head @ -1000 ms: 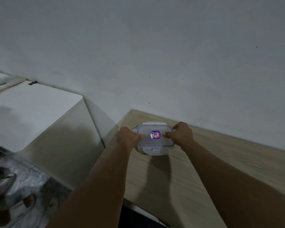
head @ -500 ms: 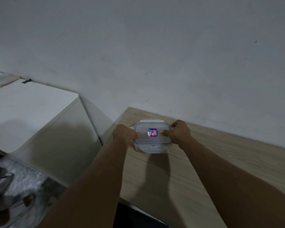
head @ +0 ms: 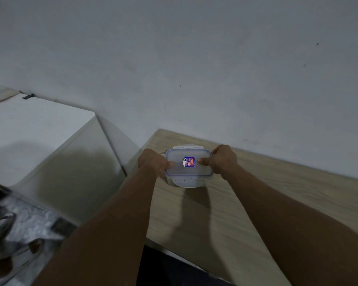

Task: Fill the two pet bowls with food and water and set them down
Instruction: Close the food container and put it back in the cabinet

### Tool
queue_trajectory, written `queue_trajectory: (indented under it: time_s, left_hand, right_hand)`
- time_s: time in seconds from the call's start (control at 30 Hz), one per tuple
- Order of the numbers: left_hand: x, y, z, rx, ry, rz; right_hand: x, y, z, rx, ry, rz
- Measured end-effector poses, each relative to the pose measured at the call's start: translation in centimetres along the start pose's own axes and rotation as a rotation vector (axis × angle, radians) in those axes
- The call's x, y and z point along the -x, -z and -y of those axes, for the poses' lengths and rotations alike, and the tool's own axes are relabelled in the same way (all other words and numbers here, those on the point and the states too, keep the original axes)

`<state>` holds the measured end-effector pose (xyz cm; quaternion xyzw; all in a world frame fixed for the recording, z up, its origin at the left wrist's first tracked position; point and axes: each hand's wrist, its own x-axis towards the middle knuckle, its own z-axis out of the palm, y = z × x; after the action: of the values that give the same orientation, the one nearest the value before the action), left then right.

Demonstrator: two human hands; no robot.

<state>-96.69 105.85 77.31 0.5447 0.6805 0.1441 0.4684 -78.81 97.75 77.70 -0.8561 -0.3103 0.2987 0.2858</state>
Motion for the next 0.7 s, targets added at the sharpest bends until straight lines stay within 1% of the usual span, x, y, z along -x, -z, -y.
queue_trajectory:
  time_s: [0.07,0.13,0.43,0.6,0.7]
  left_hand:
    - [0.1,0.0,0.1,0.026,0.009,0.005]
    - [-0.3,-0.1,0.5,0.060,0.013,-0.023]
    - [-0.2,-0.4,0.6,0.038,-0.008,-0.056]
    - [-0.6,-0.5,0.7,0.060,0.007,-0.024]
    - [1.1,0.1,-0.1,-0.032,-0.013,-0.062]
  right_hand:
    - [0.2,0.1,0.0,0.000,-0.002,0.001]
    - [0.4,0.1,0.0,-0.009,0.002,0.002]
    - [0.5,0.0,-0.2,-0.025,0.015,-0.017]
    - [0.6,0.0,0.0,0.020,0.026,-0.031]
    - [1.2,-0.1,0.4,0.148,0.044,-0.115]
